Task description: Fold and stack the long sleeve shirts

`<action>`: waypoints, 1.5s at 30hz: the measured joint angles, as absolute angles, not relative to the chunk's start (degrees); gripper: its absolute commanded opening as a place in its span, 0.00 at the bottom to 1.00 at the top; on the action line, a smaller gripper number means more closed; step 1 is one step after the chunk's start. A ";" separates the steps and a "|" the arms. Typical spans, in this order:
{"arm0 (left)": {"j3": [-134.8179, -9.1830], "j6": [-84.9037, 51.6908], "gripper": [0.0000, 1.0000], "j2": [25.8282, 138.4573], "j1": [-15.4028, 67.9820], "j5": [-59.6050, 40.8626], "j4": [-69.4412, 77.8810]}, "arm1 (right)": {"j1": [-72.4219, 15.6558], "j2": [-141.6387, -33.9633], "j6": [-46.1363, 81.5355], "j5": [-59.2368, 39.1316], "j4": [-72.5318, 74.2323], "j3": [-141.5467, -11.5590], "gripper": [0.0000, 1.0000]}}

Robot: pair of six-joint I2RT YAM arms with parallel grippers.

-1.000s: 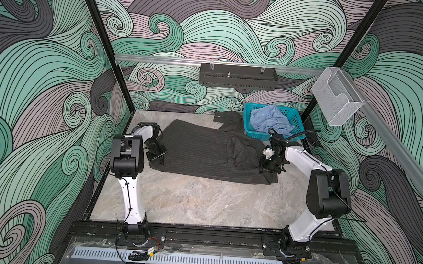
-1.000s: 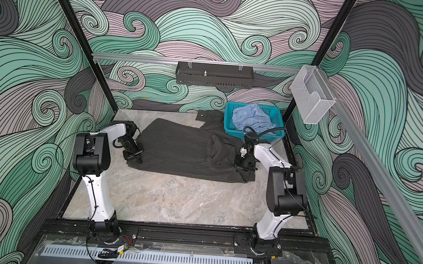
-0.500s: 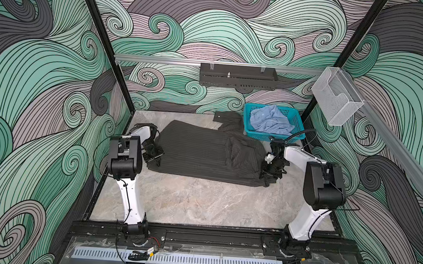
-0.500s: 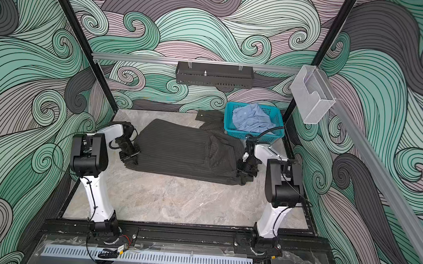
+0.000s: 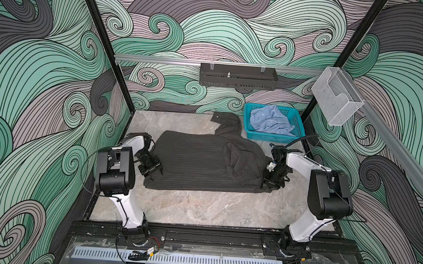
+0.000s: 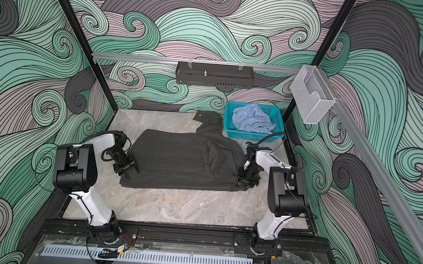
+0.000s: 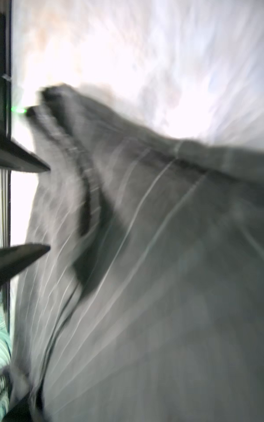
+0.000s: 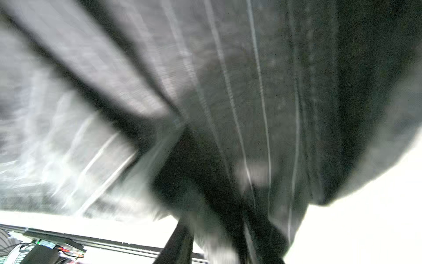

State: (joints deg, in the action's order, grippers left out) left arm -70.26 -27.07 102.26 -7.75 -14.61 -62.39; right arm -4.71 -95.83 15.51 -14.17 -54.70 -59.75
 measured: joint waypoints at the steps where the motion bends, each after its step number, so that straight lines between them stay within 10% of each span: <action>1: -72.73 -27.22 0.62 100.66 -6.68 -14.59 -62.61 | -4.80 -94.17 15.70 -14.15 -55.05 -60.03 0.47; 20: -68.51 -68.66 0.65 96.25 44.84 -14.35 -23.35 | -3.09 -80.23 22.22 -14.15 -53.30 -65.21 0.50; 45: -78.63 -84.40 0.68 118.80 51.68 -15.99 -4.95 | 5.69 -69.67 23.88 -21.96 -54.92 -67.96 0.48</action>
State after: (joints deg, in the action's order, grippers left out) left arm -78.63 -84.40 118.80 51.68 -15.99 -4.95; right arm 5.69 -69.67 23.88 -21.96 -54.92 -67.96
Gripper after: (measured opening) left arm 0.677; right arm 0.481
